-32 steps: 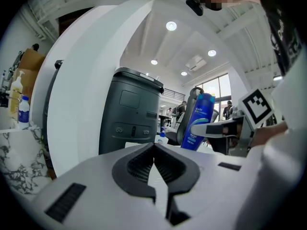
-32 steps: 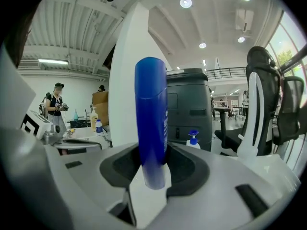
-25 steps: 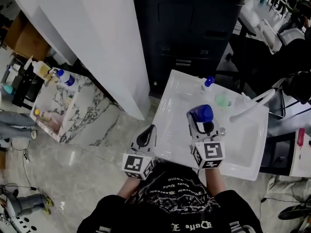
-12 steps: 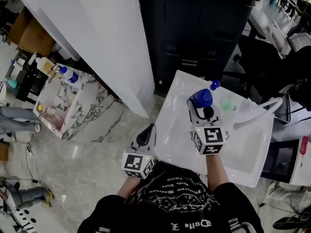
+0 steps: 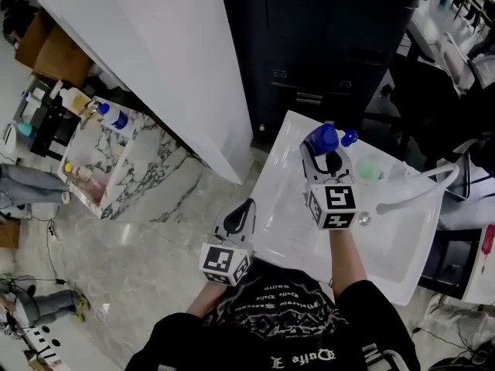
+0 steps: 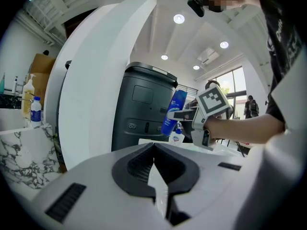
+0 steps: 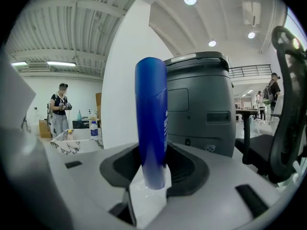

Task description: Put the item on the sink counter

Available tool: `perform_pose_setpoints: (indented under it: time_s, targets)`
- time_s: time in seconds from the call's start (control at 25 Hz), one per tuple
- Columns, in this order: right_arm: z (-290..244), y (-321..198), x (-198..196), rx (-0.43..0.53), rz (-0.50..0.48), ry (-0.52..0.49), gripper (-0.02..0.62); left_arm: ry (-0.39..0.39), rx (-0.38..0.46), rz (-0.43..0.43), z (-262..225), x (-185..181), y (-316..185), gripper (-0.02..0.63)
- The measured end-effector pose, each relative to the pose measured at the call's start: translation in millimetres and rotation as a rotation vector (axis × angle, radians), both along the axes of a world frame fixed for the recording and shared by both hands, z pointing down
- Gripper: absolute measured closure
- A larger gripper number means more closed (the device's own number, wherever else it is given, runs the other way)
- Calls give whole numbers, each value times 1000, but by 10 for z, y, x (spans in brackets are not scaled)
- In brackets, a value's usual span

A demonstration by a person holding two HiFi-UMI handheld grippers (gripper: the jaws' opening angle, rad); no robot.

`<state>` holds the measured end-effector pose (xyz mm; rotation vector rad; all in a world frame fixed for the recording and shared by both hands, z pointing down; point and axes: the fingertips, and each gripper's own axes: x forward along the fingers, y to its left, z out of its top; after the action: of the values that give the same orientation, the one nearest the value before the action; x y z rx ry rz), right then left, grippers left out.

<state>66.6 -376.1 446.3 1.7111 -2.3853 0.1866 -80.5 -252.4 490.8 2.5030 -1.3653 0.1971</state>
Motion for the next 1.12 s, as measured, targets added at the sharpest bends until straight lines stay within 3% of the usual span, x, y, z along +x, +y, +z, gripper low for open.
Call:
perform_pose_setpoints:
  time_s: [0.32,1.12]
  targets:
    - [155,-371,-51,-20,-16,12,439,-20,-20,-25,48,-43,-84,600]
    - [1132,-978,109,-175,33,38,439,-52,-93,-58,272,-92,-377,600]
